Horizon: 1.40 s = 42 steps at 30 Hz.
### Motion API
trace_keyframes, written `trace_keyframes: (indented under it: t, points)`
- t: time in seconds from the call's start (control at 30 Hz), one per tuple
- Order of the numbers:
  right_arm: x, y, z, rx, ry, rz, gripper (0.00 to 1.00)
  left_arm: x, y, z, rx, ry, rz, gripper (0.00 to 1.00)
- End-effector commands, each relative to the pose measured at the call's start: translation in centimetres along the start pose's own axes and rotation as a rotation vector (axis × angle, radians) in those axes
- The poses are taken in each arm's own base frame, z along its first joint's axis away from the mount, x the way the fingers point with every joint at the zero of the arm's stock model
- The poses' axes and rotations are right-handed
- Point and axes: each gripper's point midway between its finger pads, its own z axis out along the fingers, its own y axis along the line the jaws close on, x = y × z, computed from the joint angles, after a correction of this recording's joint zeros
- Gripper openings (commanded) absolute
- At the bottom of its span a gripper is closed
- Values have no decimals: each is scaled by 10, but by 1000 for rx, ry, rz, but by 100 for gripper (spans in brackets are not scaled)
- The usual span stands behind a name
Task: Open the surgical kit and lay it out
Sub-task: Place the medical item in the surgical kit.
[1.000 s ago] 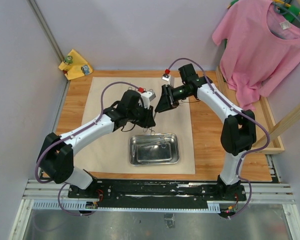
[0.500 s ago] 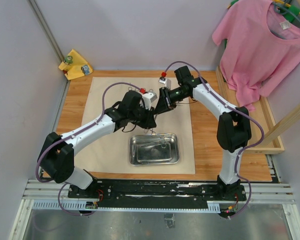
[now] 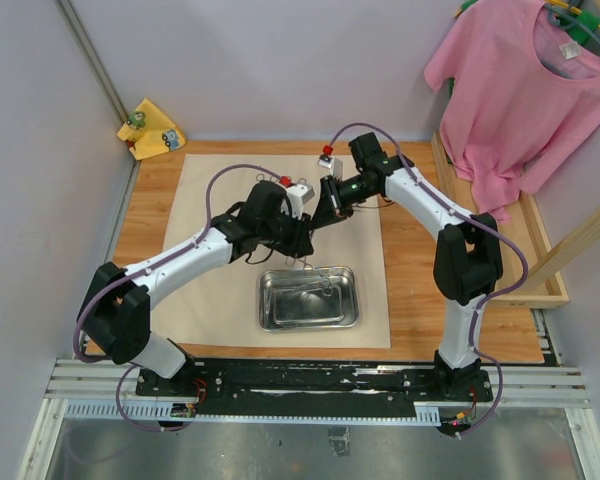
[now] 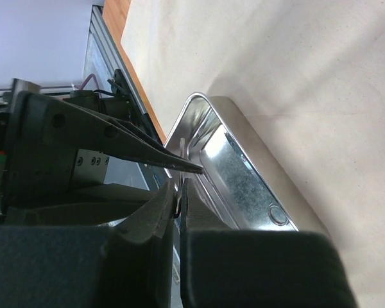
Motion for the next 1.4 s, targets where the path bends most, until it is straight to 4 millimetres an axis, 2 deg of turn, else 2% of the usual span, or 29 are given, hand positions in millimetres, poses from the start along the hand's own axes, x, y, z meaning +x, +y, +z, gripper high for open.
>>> trace_keyframes:
  t: [0.0, 0.1, 0.23, 0.37, 0.5, 0.57, 0.63, 0.7, 0.83, 1.07, 1.27, 1.37]
  points:
    - [-2, 3, -7, 28, -24, -15, 1, -30, -4, -5, -23, -81, -5, 48]
    - [-16, 3, -14, 34, -84, -2, 1, -46, -10, -11, -15, -118, -22, 58]
    - [-39, 9, -30, 21, -199, -13, 1, -73, -7, -23, -28, -182, -99, 60]
    - [-60, 12, -62, 11, -362, 11, 1, -106, -2, -50, -3, -301, -222, 60]
    - [-83, 18, -102, -31, -608, 45, 1, -130, -13, -72, 83, -408, -340, 60]
    - [-95, 26, -119, -50, -731, 39, 1, -135, -21, -79, 134, -447, -393, 60]
    - [-96, 32, -131, -64, -837, 52, 1, -136, -30, -86, 198, -489, -441, 59]
    - [-98, 38, -144, -89, -944, 80, 1, -127, -31, -90, 230, -515, -501, 58]
    - [-99, 48, -166, -138, -1117, 86, 1, -123, -42, -107, 313, -579, -559, 58]
    - [-90, 72, -181, -240, -1245, 58, 1, -118, -40, -128, 377, -712, -646, 57]
    - [-82, 88, -164, -331, -1207, 65, 1, -125, -40, -143, 485, -844, -701, 57]
    - [-77, 88, -156, -374, -1187, 86, 1, -128, -38, -147, 499, -886, -707, 57]
